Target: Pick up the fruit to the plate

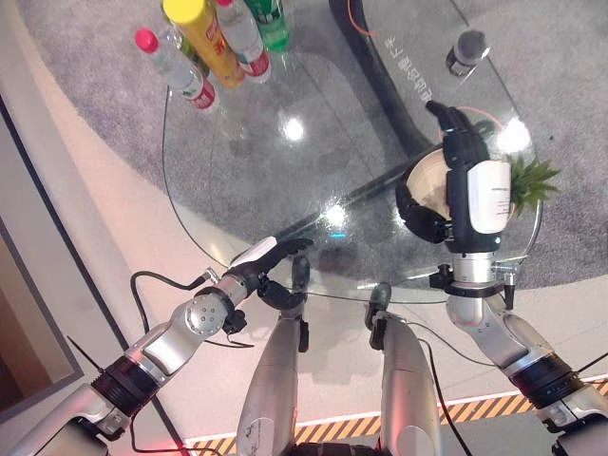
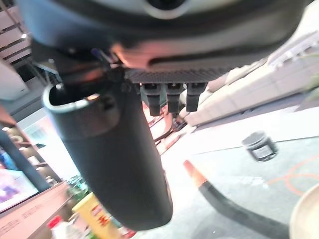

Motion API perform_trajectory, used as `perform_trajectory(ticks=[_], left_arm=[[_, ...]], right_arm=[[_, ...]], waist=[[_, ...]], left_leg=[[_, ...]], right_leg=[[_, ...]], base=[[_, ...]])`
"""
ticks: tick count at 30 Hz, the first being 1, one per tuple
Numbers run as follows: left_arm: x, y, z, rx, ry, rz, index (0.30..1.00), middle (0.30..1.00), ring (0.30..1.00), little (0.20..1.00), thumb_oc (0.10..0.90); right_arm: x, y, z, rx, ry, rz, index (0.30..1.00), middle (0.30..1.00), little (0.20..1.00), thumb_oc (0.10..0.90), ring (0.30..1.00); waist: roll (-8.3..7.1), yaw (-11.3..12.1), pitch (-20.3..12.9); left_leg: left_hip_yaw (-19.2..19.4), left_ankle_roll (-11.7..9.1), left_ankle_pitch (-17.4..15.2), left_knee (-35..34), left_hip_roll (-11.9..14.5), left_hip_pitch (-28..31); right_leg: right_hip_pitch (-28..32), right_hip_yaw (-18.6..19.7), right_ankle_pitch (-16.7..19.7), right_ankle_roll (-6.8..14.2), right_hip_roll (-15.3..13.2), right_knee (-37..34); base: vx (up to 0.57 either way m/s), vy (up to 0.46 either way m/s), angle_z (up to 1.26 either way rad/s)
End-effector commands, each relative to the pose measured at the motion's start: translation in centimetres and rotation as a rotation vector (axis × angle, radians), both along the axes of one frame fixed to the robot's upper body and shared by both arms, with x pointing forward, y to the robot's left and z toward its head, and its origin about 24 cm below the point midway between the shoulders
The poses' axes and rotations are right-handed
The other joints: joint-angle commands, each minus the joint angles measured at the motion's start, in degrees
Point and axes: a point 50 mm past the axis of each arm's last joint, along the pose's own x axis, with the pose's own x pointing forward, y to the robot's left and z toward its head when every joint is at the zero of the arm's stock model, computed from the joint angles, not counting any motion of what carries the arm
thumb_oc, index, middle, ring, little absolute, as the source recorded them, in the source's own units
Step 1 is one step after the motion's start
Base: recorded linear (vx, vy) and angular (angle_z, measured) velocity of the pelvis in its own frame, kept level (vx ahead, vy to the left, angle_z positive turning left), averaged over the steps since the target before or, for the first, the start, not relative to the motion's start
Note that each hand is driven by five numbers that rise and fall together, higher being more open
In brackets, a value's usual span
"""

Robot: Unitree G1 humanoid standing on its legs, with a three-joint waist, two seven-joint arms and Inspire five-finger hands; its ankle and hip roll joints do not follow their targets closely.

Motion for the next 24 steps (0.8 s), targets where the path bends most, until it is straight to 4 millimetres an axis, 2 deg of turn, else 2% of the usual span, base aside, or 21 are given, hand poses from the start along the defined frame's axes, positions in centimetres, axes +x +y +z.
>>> perform_trajectory(ticks=[1, 3, 7, 15, 21, 22, 24], left_arm=[[-0.4, -0.7, 1.9, -0.047, -0.095, -0.058, 0.900, 0.900, 0.900, 0.900, 0.800], [-0.4, -0.7, 1.8, -0.047, -0.090, -0.058, 0.900, 0.900, 0.900, 0.900, 0.800], [-0.8, -0.5, 0.7, -0.074, -0.035, -0.034, 0.900, 0.900, 0.900, 0.900, 0.800], [-1.6, 0.2, -2.3, -0.117, 0.071, 0.027, 0.900, 0.900, 0.900, 0.900, 0.800], [-3.3, 0.7, -5.7, -0.189, 0.233, 0.091, 0.900, 0.900, 0.900, 0.900, 0.800], [-3.3, 0.7, -5.7, -0.189, 0.233, 0.091, 0.900, 0.900, 0.900, 0.900, 0.800], [-3.9, 1.2, -7.2, -0.204, 0.297, 0.131, 0.900, 0.900, 0.900, 0.900, 0.800]], right_arm=[[-1.0, 1.7, 3.2, -0.007, -0.137, 0.158, 0.900, 0.900, 0.900, 0.800, 0.900], [-1.1, 1.7, 3.1, -0.009, -0.129, 0.162, 0.900, 0.900, 0.900, 0.800, 0.900], [-1.3, 2.1, 1.7, -0.022, -0.033, 0.215, 0.900, 0.900, 0.900, 0.800, 0.900], [-1.3, 2.3, -1.8, 0.027, 0.266, 0.332, 0.900, 0.900, 0.900, 0.800, 0.900], [-2.7, 1.5, -8.1, 0.030, 0.679, 0.375, 0.900, 0.900, 0.900, 0.800, 0.900], [-2.7, 1.5, -8.1, 0.030, 0.679, 0.375, 0.900, 0.900, 0.900, 0.800, 0.900], [-3.4, 1.2, -10.0, 0.050, 0.823, 0.397, 0.900, 0.900, 0.900, 0.800, 0.900]], waist=[[-2.69, 0.2, -1.5], [-2.70, 0.3, -1.5], [-2.78, 0.4, -1.5], [-2.82, 0.7, -1.7], [-3.29, 0.8, -6.4], [-3.29, 0.8, -6.4], [-3.78, 0.8, -7.9]], left_leg=[[3.0, 1.7, -11.0, 8.9, -3.5, 4.7], [2.9, 1.7, -11.0, 8.6, -3.5, 5.2], [2.3, 1.4, -10.2, 5.3, -3.3, 10.2], [1.3, 0.7, -9.1, 0.6, -2.6, 18.3], [0.0, 0.2, -8.3, -3.4, -1.9, 23.1], [0.0, 0.2, -8.3, -3.4, -1.9, 23.1], [-0.3, 0.0, -8.1, -4.1, -1.7, 24.3]], right_leg=[[6.1, -1.4, 12.6, 3.7, 3.2, -15.4], [6.6, -1.5, 12.6, 3.7, 3.2, -15.6], [11.6, -1.6, 12.3, 3.7, 3.6, -17.8], [19.8, -2.0, 11.9, 3.2, 3.9, -21.2], [25.5, -2.5, 10.9, 2.4, 4.7, -24.2], [25.5, -2.5, 10.9, 2.4, 4.7, -24.2], [26.9, -2.6, 10.7, 2.2, 4.9, -24.7]], base=[[-0.04, -0.037, 0.01], [-0.01, -0.015, 0.00], [-0.02, -0.043, -0.01], [0.00, -0.028, -0.01], [0.04, -0.040, 0.04], [0.03, -0.057, 0.01], [0.05, -0.065, 0.00]])
